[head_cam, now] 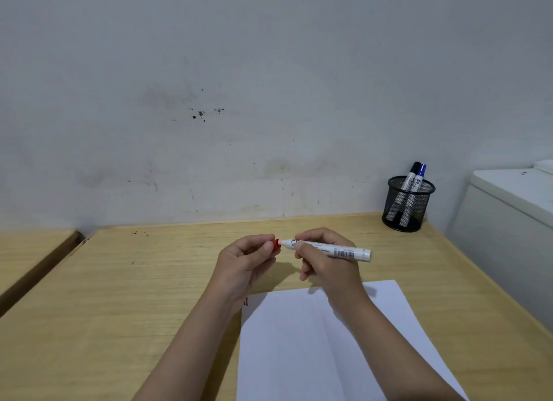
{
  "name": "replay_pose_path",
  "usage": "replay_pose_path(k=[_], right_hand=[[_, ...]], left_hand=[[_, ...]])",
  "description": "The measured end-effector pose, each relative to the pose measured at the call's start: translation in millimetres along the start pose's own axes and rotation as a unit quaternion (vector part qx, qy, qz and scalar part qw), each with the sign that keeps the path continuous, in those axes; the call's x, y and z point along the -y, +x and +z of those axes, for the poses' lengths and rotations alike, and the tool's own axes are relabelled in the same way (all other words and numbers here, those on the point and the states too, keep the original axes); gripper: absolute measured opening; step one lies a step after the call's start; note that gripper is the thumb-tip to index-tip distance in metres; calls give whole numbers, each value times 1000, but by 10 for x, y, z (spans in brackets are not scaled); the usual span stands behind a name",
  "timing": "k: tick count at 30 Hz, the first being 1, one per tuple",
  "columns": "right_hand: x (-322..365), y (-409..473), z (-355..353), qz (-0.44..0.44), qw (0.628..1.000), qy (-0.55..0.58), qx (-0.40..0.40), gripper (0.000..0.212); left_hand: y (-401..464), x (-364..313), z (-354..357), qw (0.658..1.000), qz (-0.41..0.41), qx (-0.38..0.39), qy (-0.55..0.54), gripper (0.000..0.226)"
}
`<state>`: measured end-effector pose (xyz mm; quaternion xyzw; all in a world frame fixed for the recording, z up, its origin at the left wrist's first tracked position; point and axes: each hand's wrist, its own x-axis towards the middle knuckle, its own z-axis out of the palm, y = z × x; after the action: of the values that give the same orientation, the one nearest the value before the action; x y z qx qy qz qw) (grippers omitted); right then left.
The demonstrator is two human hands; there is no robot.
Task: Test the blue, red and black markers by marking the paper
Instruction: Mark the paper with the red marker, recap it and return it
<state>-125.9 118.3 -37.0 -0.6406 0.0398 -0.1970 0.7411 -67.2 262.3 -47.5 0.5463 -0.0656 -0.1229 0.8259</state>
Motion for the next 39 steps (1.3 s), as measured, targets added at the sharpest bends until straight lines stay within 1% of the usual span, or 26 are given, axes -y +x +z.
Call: replay_pose_path(k=[6,8,13,17,20,26,29,31,33,34,36,37,38,39], right_hand=[[54,-10,-23,-4,999,-1,32,6],[56,-15,-11,-3,999,-5,41,7],[29,-24,16,-12,999,-16,27,8],[30,-42,19,6,999,16,51,8],[52,-63,37,4,996,49,74,11],[67,-97,79,-10,992,78,97,13],[44,-100,92,-8,991,95,98,13],[36,-105,88,-3,991,98,92,12],[31,-95,112,24,989,112,94,16],[25,-79,133,52,983,146,94,20],[35,-41,170,125,955,254,91,23],[57,-27,172,161,938,293,88,21],[100,-20,159,192,929,306,85,18],[157,-13,132,209,932,286,80,15]], left_hand=[[-20,-44,-43,1000,22,17,11,12],[-20,-58,-62,999,29,19,4,15],[-40,-68,-53,999,36,20,11,13],[-94,-90,-26,998,52,36,18,18],[-144,-127,-18,996,79,43,25,18],[-201,-189,-19,982,163,33,84,15],[-229,-186,19,975,194,22,107,13],[-236,-193,22,972,198,16,124,13],[-233,-218,23,971,194,8,142,13],[-218,-227,29,970,193,0,149,12],[-187,-248,69,968,199,-29,147,16],[-179,-261,98,968,205,-48,137,18],[-168,-272,125,966,213,-68,130,18],[-158,-287,154,962,223,-85,131,18]])
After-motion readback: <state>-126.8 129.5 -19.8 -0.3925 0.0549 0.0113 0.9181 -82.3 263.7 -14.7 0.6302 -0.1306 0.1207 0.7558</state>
